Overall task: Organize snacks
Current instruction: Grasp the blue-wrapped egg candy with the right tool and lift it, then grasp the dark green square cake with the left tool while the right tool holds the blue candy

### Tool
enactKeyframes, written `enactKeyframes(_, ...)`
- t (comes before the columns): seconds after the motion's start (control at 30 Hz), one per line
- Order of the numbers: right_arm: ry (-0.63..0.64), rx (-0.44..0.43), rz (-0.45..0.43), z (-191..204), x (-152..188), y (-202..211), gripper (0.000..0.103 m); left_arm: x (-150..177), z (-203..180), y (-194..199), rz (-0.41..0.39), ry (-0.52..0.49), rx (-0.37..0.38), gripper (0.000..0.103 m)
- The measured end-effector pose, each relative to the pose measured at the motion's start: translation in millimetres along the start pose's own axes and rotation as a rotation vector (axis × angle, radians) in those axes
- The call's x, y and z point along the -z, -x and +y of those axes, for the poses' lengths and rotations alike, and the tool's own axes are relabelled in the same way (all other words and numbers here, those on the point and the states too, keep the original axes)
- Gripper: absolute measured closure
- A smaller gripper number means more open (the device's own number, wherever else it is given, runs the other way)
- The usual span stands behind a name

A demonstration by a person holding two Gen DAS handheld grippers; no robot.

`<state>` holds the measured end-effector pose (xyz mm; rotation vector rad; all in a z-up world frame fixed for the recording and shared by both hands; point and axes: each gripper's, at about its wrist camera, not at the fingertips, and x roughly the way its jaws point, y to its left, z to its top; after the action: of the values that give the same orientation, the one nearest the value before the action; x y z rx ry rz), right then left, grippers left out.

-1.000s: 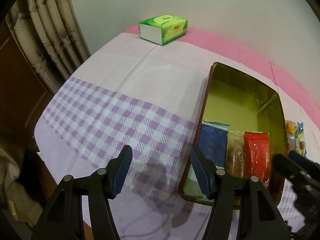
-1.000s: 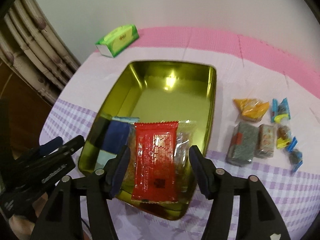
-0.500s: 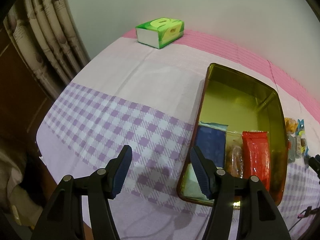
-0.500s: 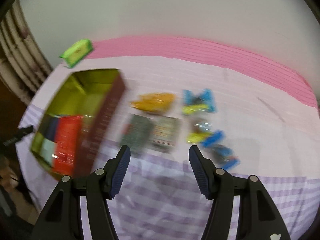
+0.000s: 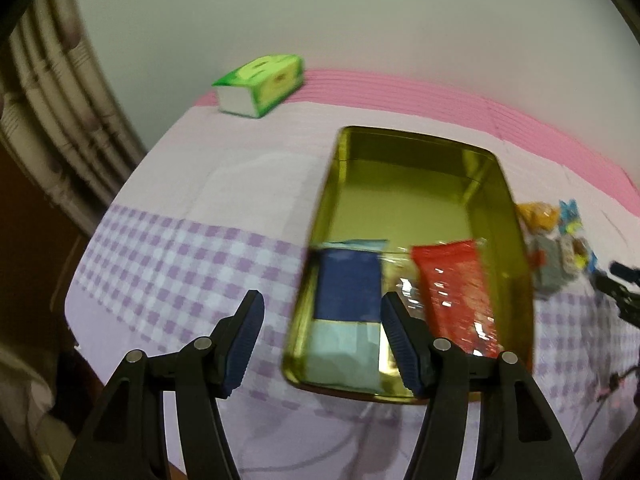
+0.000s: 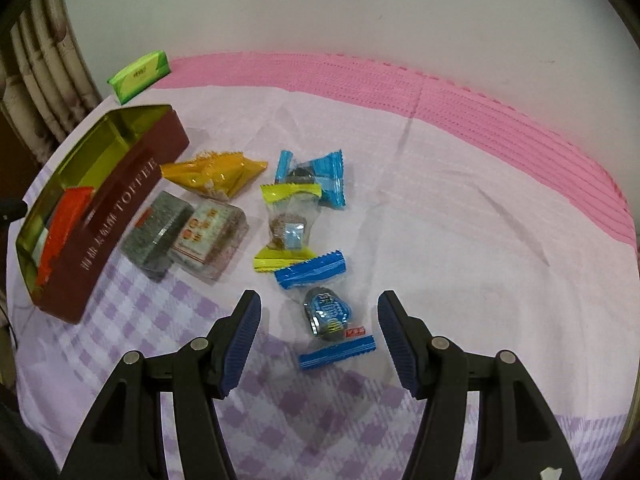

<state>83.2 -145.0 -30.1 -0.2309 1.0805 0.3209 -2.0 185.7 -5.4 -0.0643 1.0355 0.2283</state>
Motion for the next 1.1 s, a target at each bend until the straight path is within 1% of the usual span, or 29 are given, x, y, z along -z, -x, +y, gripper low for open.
enactKeyframes(0.13,-0.007,-0.023,0.002,-5,3,-8,0.046,0,-23,6,0.005,-0.054,0.034,0.041)
enactKeyframes(0.2,-0.009,-0.033,-0.004,-7,7,-10,0.050,-2,-35,8,0.010,-0.070,0.058,0.041)
enactKeyframes(0.27,-0.008,-0.047,-0.007,-8,10,-10,0.058,-5,-48,10,0.014,-0.089,0.080,0.041)
enactKeyframes(0.33,-0.016,-0.063,-0.012,-9,13,-10,0.059,-8,-63,11,0.016,-0.118,0.096,0.041)
enactKeyframes(0.37,-0.020,-0.070,-0.015,-9,14,-10,0.065,-10,-70,11,0.017,-0.130,0.103,0.041)
enactKeyframes(0.43,-0.036,-0.081,-0.026,-12,17,-9,0.073,-12,-86,13,0.020,-0.160,0.124,0.041)
enactKeyframes(0.6,-0.082,-0.089,-0.051,-19,23,-5,0.076,-15,-119,12,0.040,-0.205,0.182,0.041)
enactKeyframes(0.7,-0.120,-0.035,-0.070,-28,26,-3,0.077,-16,-136,10,0.055,-0.225,0.206,0.041)
enactKeyframes(0.8,-0.173,0.071,-0.094,-41,29,0,0.077,-17,-150,8,0.069,-0.246,0.235,0.041)
enactKeyframes(0.9,-0.230,0.144,-0.108,-58,36,2,0.077,-17,-163,4,0.093,-0.262,0.261,0.041)
enactKeyframes(1.0,-0.294,0.172,-0.130,-74,44,3,0.077,-16,-172,-1,0.118,-0.270,0.277,0.041)
enactKeyframes(1.1,-0.320,0.183,-0.155,-77,50,5,0.077,-17,-181,-6,0.140,-0.275,0.290,0.041)
